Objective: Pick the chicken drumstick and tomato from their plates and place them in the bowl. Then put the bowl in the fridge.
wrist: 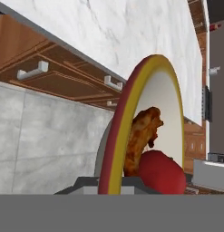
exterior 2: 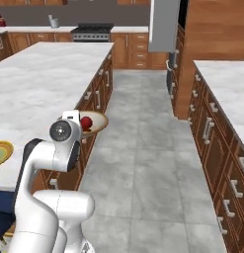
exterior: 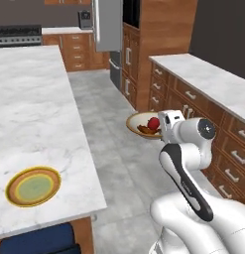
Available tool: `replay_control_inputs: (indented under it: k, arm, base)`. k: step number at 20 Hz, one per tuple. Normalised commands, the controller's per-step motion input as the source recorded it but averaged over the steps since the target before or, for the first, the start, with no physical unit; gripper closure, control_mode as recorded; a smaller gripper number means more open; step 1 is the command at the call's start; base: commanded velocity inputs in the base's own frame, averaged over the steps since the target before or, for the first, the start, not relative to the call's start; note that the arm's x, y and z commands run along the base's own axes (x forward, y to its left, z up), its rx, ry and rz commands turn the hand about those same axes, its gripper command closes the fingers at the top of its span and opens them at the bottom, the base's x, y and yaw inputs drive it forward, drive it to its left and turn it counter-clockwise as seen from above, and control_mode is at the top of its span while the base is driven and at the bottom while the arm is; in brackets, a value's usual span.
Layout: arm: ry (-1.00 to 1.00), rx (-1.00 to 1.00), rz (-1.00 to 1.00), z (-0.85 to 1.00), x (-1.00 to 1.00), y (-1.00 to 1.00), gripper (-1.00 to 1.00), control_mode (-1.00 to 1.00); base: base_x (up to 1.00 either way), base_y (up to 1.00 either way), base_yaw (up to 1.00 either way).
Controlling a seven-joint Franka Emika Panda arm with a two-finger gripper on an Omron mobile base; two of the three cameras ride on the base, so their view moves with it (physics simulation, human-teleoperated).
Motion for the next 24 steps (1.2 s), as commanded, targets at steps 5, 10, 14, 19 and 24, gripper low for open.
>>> replay_control_inputs:
  k: [5,10,14,19,24]
  arm:
    - [0.00,0.00,0.00,0.00,0.00,0.00,1.00,1.00]
    - [0.00,0.00,0.00,0.00,0.00,0.00,1.00,1.00]
    - [0.00,0.00,0.00,0.00,0.00,0.00,1.00,1.00]
    - [0.00,0.00,0.00,0.00,0.00,0.00,1.00,1.00]
    - [0.00,0.00,0.00,0.00,0.00,0.00,1.00,1.00]
  base:
    - [0.91,0.00,0.00]
    - [0.85,-0.16,0.04]
    - [0.85,-0.14,0.03]
    - [0.86,-0.12,0.02]
    - [0.85,-0.11,0.02]
